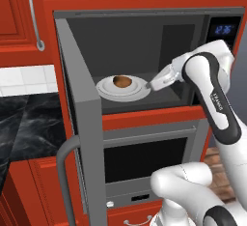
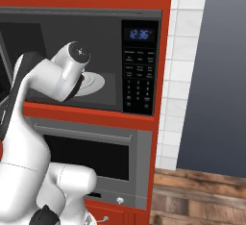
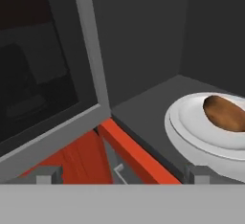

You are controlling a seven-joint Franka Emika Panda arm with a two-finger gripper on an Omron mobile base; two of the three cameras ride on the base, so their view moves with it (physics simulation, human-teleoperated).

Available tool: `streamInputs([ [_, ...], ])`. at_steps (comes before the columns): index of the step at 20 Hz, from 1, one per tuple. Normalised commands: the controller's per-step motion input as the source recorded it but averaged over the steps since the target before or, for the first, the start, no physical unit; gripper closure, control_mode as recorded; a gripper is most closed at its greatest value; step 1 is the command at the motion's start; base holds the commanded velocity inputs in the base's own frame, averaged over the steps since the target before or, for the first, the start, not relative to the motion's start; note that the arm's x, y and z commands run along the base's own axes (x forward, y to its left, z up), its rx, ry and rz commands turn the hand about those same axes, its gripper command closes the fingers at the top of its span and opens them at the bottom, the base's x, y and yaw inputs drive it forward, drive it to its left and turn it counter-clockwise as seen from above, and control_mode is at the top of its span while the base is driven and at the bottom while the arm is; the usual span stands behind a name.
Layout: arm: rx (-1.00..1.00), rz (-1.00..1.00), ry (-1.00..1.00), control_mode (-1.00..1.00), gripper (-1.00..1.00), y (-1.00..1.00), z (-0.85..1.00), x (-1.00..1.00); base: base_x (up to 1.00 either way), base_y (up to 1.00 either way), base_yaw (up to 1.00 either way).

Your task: Retrieve the reheated potato from the microwave, then place the potato, cheese, and condiment on the cutting board.

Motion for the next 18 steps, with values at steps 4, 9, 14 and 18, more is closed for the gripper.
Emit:
streamInputs([
  [4,-0.10,0.00,-0.07,-1.00,-1.00,0.16,-0.20,0.33,0.00,0.00,0.00],
  [9,-0.10,0.00,-0.01,-1.00,-1.00,0.14,-0.13,0.32,0.00,0.00,0.00],
  [14,0.00,0.00,0.00,-1.00,-1.00,-0.02,0.00,0.37,0.00,0.00,0.00],
  [18,0.00,0.00,0.00,-1.00,-1.00,-0.02,-0.06,0.28,0.00,0.00,0.00],
])
